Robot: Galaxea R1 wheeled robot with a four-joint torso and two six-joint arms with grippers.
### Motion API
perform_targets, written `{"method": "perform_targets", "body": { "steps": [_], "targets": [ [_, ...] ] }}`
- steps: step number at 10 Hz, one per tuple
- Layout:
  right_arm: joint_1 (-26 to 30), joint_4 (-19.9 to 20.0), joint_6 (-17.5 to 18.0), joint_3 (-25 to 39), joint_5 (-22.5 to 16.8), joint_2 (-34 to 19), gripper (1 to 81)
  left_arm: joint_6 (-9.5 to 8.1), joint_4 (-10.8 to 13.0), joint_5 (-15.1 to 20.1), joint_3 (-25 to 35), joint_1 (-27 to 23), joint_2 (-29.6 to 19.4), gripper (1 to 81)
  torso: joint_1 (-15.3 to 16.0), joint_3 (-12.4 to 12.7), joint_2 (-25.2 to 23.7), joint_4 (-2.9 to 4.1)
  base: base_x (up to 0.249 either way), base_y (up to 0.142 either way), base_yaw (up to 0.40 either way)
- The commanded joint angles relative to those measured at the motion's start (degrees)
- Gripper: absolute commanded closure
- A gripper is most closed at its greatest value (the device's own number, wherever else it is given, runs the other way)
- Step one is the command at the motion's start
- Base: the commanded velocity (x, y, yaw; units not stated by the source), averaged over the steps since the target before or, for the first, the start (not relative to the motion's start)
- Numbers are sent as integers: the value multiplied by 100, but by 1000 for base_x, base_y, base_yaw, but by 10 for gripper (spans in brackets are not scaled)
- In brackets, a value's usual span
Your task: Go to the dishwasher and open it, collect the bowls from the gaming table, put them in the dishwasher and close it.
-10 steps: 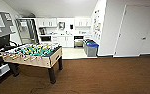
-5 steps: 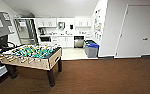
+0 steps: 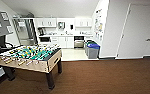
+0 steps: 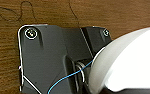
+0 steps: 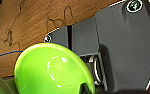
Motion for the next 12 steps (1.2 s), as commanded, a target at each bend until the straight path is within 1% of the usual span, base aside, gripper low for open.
{"method": "perform_targets", "body": {
  "steps": [1,2,10,12],
  "targets": [
    [255,-101,-24,48,-118,-53,811,7,73,19,37,-237,-117,811,-2,0,-2,0,171,0,0],
    [255,-101,-24,48,-119,-53,811,-1,65,19,37,-237,-125,811,0,0,0,0,171,0,0],
    [264,-101,-24,48,-127,-53,811,7,47,19,37,-228,-126,811,-3,0,-5,0,177,-71,0],
    [264,-101,-24,48,-127,-44,811,7,38,19,37,-219,-134,811,5,-2,5,0,179,0,0]
  ]
}}
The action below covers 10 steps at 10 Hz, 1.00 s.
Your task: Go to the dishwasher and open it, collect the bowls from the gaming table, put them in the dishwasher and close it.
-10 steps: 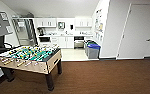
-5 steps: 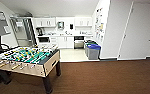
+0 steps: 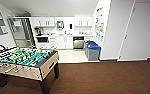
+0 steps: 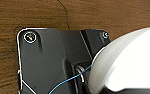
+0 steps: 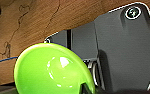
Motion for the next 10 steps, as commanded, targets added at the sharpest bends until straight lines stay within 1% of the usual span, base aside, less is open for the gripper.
{"method": "perform_targets", "body": {
  "steps": [1,10],
  "targets": [
    [176,-119,-21,58,-133,-22,811,-11,48,50,34,-184,-160,811,0,0,0,0,167,0,0],
    [185,-136,-12,58,-133,-22,811,-11,39,42,34,-184,-160,811,0,-2,0,0,167,0,0]
  ]
}}
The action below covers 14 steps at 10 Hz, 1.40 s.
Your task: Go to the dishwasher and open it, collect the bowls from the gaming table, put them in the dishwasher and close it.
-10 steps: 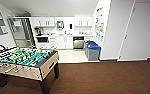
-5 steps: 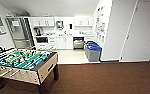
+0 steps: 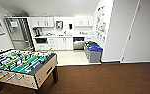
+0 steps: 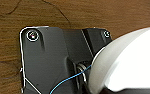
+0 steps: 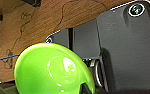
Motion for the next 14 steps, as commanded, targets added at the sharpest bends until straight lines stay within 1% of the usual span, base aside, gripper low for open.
{"method": "perform_targets", "body": {
  "steps": [1,3,5,14],
  "targets": [
    [213,-104,-15,53,-138,-64,811,-17,39,30,42,-202,-115,811,0,0,0,0,167,0,0],
    [213,-104,-15,53,-138,-64,811,-17,39,21,42,-202,-115,811,-7,2,-5,0,168,0,0],
    [213,-104,-15,53,-138,-64,811,-17,39,-85,42,-185,-133,811,-7,0,-2,0,178,0,0],
    [213,-112,-24,53,-138,-37,811,-17,22,-94,42,-167,-142,811,-7,0,-2,0,193,0,0]
  ]
}}
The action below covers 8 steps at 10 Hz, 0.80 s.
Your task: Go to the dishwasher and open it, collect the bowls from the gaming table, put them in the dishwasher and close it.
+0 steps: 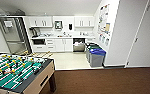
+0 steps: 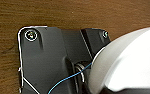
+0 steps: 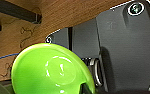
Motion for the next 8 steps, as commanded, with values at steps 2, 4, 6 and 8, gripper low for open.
{"method": "perform_targets", "body": {
  "steps": [2,4,6,8],
  "targets": [
    [224,-101,-24,41,-128,-49,811,-24,33,31,44,-206,-121,811,-1,0,0,0,196,0,0],
    [232,-101,-24,33,-137,-40,811,-24,33,31,44,-206,-130,811,0,0,0,0,196,0,0],
    [224,-101,-24,33,-137,-31,811,-24,42,31,44,-214,-130,811,0,0,0,0,196,0,0],
    [215,-101,-24,33,-137,-40,811,-24,33,31,44,-206,-138,811,-1,0,0,0,198,0,0]
  ]
}}
